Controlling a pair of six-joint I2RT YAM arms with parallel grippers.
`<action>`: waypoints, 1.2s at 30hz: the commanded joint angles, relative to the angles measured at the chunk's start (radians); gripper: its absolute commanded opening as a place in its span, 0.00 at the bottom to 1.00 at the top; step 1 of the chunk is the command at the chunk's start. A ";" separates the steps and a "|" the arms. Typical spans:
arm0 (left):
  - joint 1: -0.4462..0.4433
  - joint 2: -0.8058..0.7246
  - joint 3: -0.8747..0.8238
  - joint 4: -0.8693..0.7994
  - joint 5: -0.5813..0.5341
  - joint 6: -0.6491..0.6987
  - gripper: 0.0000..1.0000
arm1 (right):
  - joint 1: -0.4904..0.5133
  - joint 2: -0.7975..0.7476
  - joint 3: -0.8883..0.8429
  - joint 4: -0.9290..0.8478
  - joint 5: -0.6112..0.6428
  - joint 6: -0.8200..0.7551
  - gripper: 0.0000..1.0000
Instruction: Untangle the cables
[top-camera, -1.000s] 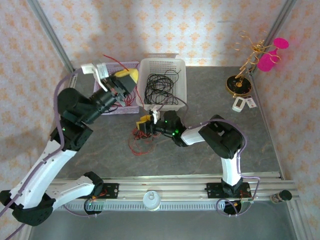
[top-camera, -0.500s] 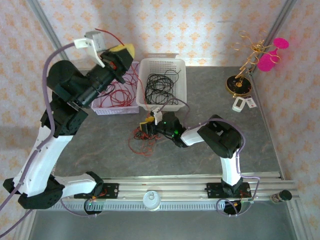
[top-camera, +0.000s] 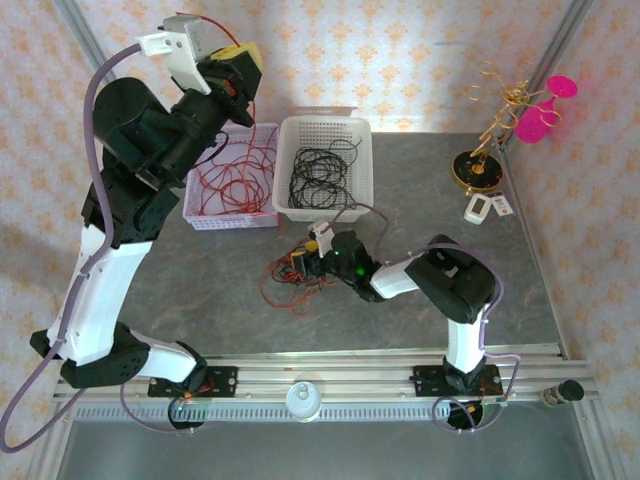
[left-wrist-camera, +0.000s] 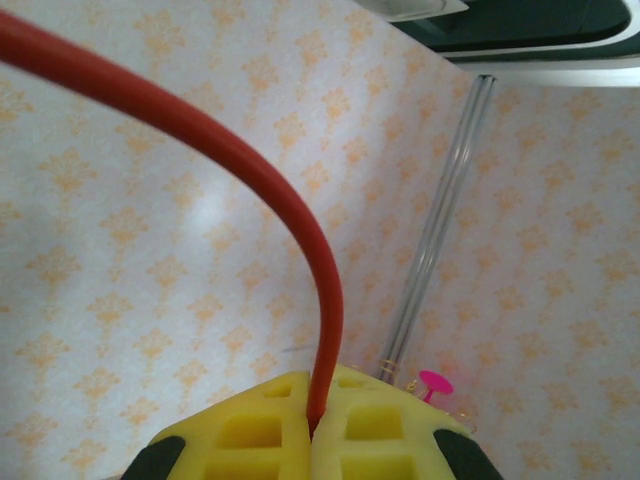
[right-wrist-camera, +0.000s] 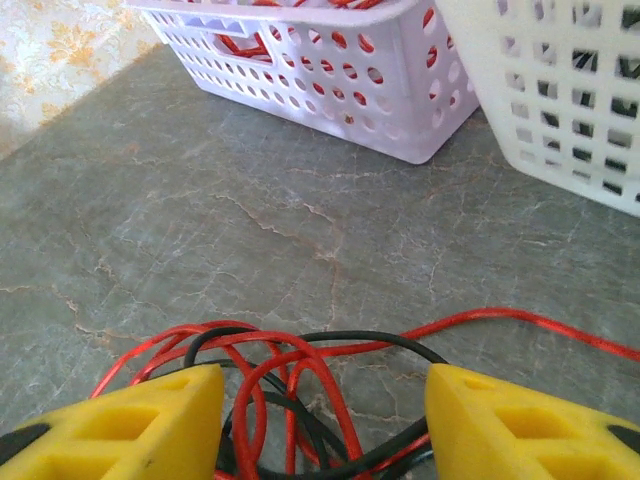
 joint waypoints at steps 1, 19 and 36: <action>0.008 -0.031 -0.044 0.001 -0.014 0.013 0.00 | 0.006 -0.122 0.014 -0.159 0.083 -0.030 0.60; 0.008 -0.203 -0.554 0.175 0.045 -0.108 0.00 | -0.149 -0.766 0.130 -0.687 -0.239 -0.134 0.90; 0.008 -0.239 -0.528 0.113 -0.005 -0.110 0.00 | -0.493 -0.645 0.290 -0.710 -0.109 0.118 0.87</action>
